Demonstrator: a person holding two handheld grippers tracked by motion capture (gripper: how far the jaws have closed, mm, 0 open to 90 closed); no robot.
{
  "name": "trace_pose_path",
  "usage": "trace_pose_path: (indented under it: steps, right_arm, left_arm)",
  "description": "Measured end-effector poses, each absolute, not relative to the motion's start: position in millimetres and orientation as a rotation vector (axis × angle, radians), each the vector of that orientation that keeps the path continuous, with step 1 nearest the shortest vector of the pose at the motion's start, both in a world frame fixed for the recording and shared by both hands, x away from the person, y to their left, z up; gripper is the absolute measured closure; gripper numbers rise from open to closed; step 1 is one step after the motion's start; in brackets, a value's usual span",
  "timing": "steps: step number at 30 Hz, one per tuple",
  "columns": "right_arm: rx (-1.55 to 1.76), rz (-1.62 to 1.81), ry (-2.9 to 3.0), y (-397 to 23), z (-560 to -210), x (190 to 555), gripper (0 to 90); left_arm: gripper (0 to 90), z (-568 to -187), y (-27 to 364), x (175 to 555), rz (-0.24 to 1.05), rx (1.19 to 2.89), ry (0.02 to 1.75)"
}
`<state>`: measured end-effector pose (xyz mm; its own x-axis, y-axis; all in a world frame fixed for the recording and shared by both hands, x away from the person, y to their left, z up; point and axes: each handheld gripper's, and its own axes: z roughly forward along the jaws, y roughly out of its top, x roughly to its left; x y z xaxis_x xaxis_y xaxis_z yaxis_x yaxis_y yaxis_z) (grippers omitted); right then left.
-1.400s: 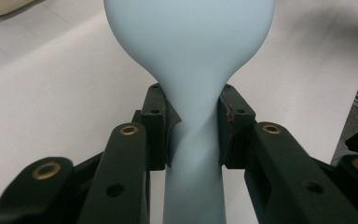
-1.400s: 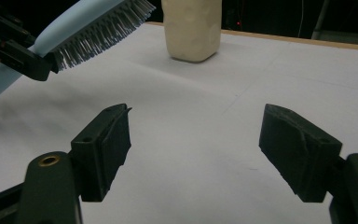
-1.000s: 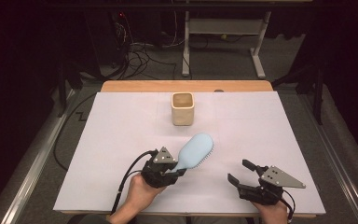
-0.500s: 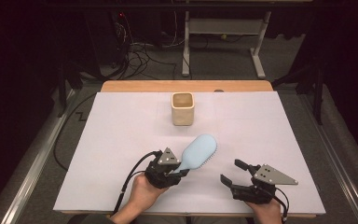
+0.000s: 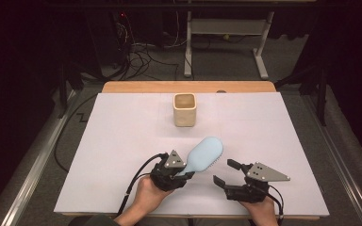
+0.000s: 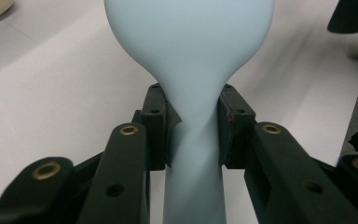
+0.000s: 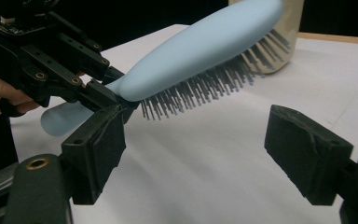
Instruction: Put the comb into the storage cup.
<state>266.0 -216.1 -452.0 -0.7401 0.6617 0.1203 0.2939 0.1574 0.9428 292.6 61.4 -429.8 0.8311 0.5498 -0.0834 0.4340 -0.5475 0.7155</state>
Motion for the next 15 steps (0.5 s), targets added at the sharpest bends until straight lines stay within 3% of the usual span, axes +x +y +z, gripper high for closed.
trace_pose_path:
  steps: [15]
  right_arm:
    - [0.980,1.629,2.200,-195.9,-452.8,281.3,21.1]
  left_arm:
    - [68.8,-430.5,57.7,291.4,0.199,2.234,0.699]
